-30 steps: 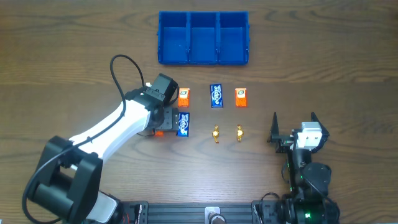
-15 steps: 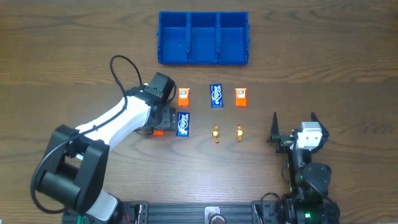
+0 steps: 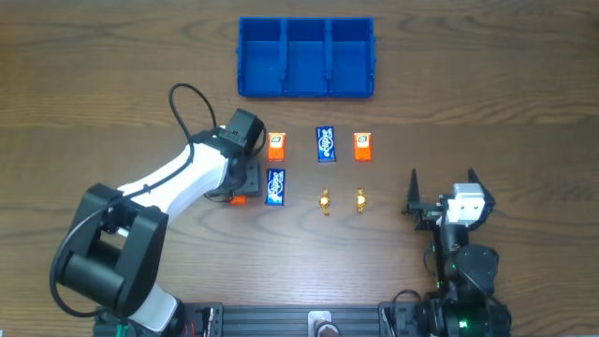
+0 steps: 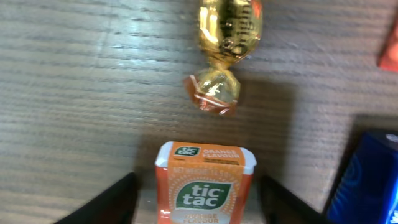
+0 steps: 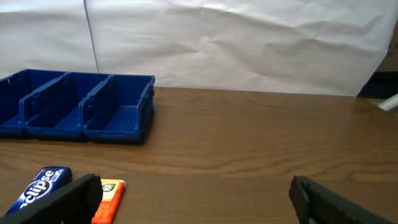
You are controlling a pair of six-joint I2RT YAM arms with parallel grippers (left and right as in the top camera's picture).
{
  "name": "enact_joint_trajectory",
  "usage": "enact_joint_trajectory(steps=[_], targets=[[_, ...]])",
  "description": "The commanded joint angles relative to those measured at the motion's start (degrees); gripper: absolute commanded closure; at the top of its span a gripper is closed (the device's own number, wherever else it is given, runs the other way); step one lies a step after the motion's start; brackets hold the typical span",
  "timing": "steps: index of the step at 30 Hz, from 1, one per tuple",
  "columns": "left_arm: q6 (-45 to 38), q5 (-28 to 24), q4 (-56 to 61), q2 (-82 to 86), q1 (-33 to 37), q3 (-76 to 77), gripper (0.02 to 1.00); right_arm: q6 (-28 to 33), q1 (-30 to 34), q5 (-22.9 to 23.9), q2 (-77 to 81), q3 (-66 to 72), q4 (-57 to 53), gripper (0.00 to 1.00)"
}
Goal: Sort Candies Into Trays
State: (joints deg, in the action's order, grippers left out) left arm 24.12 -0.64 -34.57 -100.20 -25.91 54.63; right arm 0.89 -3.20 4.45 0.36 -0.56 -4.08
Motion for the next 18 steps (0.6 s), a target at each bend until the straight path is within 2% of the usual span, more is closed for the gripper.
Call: enact_joint_trajectory(steps=[1,8,18], targets=[[-0.1,-0.1,-0.3,-1.7,0.4,0.1,0.52,0.7,-0.1,-0.1,-0.2,0.1,-0.3,0.003],[0.8,-0.5,0.2,-1.7,0.4,0.1,0.706,0.7,-0.1,-0.1,-0.2,0.1,-0.3,0.003],[3.4,0.1,-1.1,6.2,0.4,3.0,0.733,0.7,-0.1,-0.1,-0.2,0.1,-0.3,0.003]])
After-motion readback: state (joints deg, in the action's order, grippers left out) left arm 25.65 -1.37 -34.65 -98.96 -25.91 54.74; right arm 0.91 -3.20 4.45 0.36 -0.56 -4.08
